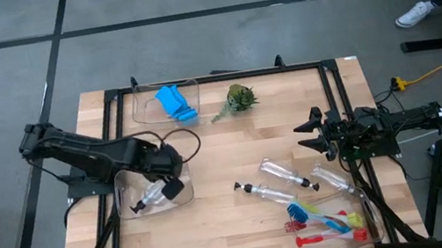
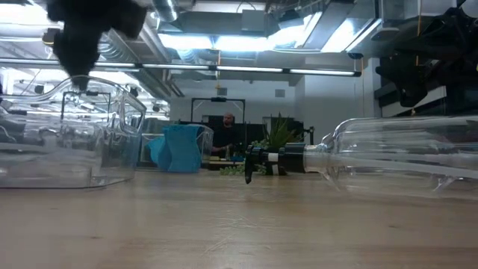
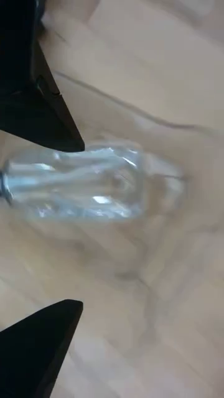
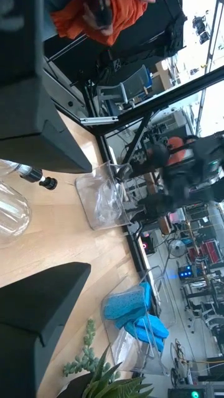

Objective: Pick & Place Kitchen Sink Supplies
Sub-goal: Put the transparent soap dispenser into the middle transparent bin

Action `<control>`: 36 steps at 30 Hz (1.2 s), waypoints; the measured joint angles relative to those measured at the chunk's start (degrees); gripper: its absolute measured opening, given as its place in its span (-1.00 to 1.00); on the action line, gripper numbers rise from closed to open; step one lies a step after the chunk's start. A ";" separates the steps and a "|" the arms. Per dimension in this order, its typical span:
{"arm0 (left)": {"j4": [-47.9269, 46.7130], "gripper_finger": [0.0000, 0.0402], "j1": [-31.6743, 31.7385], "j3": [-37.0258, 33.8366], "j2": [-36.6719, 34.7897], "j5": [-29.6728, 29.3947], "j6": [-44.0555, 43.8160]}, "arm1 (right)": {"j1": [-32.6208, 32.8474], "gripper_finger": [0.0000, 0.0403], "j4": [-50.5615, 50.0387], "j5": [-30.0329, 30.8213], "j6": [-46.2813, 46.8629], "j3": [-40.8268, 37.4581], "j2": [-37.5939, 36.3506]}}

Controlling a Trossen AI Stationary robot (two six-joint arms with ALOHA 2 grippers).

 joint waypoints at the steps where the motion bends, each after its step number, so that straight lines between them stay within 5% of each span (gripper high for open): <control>1: -0.18 0.98 -0.30 0.95 -0.53 -1.31 -1.33 | 0.02 0.22 0.00 0.00 0.00 0.00 0.00; 7: 4.90 0.98 -2.55 4.90 -1.73 -11.71 -6.87 | 0.00 0.22 0.00 0.00 -0.01 0.00 -0.01; 13: 17.84 0.98 -4.86 5.41 -1.71 -21.83 9.59 | 0.00 0.22 0.00 0.00 0.00 -0.02 0.00; 20: 21.57 0.98 -5.18 5.41 -1.71 -22.31 20.48 | 0.02 0.22 0.00 0.00 0.00 -0.01 0.00; 31: 45.13 0.98 -3.13 5.41 3.76 -20.62 42.04 | 0.02 0.22 0.00 0.00 0.00 0.00 0.00; 36: 46.06 0.98 -3.08 5.41 6.17 -29.63 41.92 | 0.02 0.22 0.00 0.00 -0.02 -0.01 -0.02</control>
